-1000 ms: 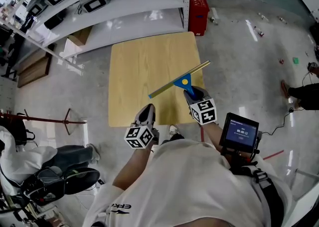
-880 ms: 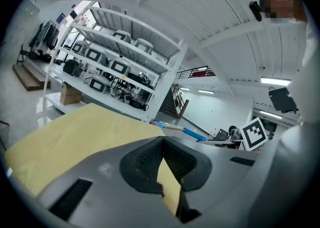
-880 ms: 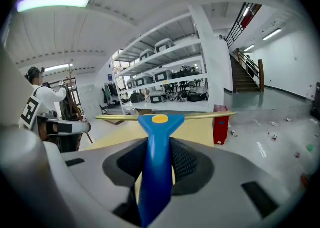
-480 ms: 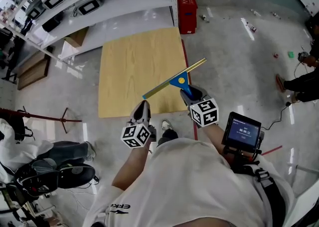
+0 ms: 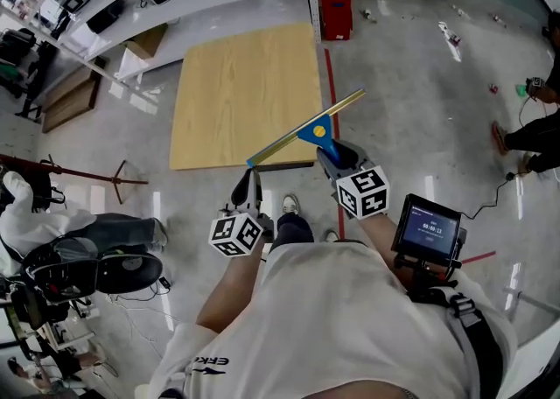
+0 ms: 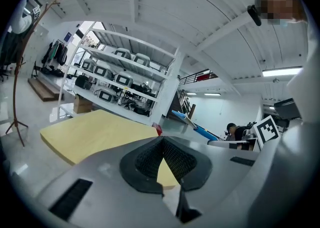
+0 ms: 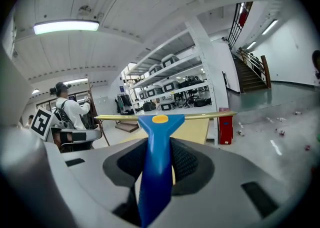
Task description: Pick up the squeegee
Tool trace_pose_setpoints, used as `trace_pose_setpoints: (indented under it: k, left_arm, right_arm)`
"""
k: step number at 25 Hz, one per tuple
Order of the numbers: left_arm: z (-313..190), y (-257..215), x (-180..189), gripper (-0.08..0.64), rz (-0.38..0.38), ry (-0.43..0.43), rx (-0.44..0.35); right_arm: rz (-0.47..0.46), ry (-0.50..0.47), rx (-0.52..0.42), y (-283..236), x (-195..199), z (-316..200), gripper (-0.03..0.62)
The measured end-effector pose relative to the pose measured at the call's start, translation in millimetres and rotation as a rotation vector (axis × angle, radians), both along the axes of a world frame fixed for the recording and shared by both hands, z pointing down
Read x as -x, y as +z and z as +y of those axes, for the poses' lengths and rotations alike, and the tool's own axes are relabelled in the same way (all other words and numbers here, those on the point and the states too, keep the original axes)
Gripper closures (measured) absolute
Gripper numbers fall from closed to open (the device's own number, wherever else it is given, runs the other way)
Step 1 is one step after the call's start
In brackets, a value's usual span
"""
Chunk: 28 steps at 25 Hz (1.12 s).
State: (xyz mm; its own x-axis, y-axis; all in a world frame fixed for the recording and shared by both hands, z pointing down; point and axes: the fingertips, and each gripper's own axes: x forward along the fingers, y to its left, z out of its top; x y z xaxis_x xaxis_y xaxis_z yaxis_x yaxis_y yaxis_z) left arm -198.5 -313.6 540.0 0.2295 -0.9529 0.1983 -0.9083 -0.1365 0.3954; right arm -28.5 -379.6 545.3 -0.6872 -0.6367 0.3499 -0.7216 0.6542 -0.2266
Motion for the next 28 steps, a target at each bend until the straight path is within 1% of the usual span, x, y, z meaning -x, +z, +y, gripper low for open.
trace_pose_setpoints:
  k: [3, 6, 14, 17, 22, 28]
  left_arm:
    - [20, 2, -2, 0.555, 0.003, -0.002, 0.018]
    - [39, -5, -2, 0.555, 0.002, 0.014, 0.011]
    - [47, -14, -12, 0.555, 0.022, 0.049, -0.027]
    - [48, -22, -3, 0.555, 0.039, 0.052, -0.036]
    - [80, -16, 25, 0.555, 0.056, 0.071, -0.044]
    - [83, -19, 44, 0.555, 0.071, 0.088, -0.054]
  right_arm:
    - [-0.009, 0.005, 0.009, 0, -2, 18, 0.460]
    - [-0.017, 0.026, 0.001, -8, -4, 39, 0.460]
    - [-0.019, 0.070, -0.011, -17, -14, 53, 0.460]
    - [-0.012, 0.080, -0.008, -25, -5, 55, 0.460]
    - [-0.007, 0.099, -0.017, -26, 23, 93, 0.460]
    - [-0.001, 0.119, -0.022, -31, 41, 104, 0.460]
